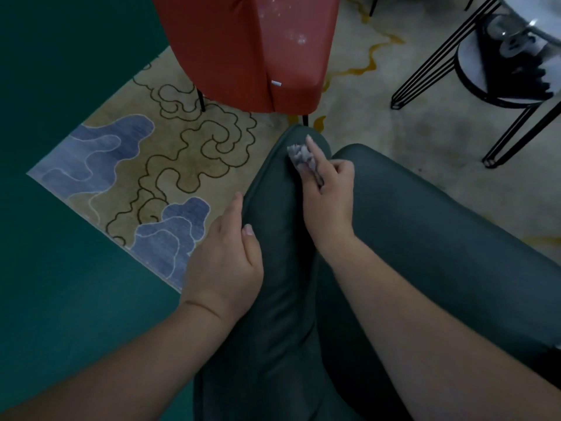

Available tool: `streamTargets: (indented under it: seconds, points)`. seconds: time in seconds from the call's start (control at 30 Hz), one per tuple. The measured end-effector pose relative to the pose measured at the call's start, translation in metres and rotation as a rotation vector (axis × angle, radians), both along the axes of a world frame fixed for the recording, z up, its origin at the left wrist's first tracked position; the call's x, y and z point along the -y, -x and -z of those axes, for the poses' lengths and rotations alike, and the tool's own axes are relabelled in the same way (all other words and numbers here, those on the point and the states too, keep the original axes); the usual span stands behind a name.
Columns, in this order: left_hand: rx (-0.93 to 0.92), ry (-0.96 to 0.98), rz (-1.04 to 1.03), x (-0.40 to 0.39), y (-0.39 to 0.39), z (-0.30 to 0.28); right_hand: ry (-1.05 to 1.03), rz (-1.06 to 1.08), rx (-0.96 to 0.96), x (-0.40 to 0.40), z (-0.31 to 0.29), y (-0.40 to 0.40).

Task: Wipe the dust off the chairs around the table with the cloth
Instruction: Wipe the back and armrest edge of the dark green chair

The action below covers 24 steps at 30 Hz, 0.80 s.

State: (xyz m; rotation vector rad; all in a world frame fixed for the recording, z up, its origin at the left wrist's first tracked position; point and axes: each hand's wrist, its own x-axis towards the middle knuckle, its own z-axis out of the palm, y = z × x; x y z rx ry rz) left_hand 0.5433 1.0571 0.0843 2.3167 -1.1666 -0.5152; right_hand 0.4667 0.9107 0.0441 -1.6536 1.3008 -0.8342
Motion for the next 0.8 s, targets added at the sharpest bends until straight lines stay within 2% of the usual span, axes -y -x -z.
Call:
streamTargets:
  seconds: [0.1, 0.2, 0.3, 0.37, 0.57, 0.8]
  points:
    - [0.014, -0.010, 0.014, 0.001, 0.000, -0.001, -0.017, -0.115, -0.018, -0.033, -0.004, 0.019]
    - [0.013, -0.036, 0.011, 0.002, -0.001, 0.000, 0.142, -0.345, -0.059, -0.093, -0.009, 0.058]
    - [-0.013, -0.032, 0.014, 0.002, 0.000, -0.004, 0.084, -0.490, -0.051, -0.130, -0.020, 0.097]
    - [-0.046, -0.043, 0.027, 0.001, 0.001, -0.010, 0.060, -0.531, -0.115, -0.136, -0.029, 0.116]
    - [-0.118, -0.204, 0.099, -0.017, 0.001, -0.029, -0.017, -0.347, -0.250, -0.136, -0.044, 0.150]
    - [0.155, -0.410, 0.225, -0.113, 0.032, -0.063, -0.102, -0.312, -0.262, -0.158, -0.071, 0.166]
